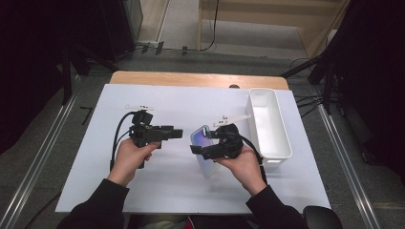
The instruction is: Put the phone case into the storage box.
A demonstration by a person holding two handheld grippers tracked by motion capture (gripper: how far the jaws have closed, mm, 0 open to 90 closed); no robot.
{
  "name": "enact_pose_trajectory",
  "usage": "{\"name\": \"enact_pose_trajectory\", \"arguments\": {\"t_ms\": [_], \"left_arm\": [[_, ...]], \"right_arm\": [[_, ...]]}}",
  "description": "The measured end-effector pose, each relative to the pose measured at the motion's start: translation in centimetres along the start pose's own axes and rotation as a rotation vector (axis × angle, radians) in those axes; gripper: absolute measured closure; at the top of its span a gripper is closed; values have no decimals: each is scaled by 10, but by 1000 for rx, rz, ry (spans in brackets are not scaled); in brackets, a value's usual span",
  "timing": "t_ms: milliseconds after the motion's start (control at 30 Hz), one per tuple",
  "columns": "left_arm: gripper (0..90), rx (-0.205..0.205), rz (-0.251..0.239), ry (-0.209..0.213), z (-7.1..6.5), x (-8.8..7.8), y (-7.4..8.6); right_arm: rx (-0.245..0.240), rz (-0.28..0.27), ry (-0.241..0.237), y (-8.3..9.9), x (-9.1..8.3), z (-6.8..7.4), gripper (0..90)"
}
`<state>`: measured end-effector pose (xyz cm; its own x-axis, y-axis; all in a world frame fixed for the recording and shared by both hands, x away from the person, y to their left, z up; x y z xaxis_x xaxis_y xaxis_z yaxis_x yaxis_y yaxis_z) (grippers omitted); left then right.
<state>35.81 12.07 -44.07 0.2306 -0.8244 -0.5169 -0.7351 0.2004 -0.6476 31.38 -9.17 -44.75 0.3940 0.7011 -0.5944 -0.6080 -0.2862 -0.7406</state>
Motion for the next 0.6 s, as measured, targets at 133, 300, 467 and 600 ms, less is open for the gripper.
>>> {"name": "enact_pose_trajectory", "arguments": {"t_ms": [133, 300, 467, 600], "left_arm": [[365, 26, 21, -11, 1, -1, 4], [365, 81, 33, -35, 2, -6, 8], [325, 137, 50, -49, 1, -8, 13], [325, 145, 68, -42, 3, -9, 18]], "right_arm": [[-3, 6, -12, 1, 0, -1, 147], [-22, 24, -26, 1, 1, -1, 148], [-31, 40, -33, 2, 1, 0, 148], [-42, 37, -46, 2, 2, -2, 147]]}}
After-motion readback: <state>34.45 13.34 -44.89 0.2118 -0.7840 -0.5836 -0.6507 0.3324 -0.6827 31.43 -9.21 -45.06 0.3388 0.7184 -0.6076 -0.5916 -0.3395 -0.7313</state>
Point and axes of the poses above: each handheld gripper's, and its own axes: x roughly forward along the jaws, y roughly out of its underside, z roughly to its left, the point moved 4 cm from there along x, roughly forward along the jaws, and after that the axes turned 2 degrees about y, right-handed, at the moved point
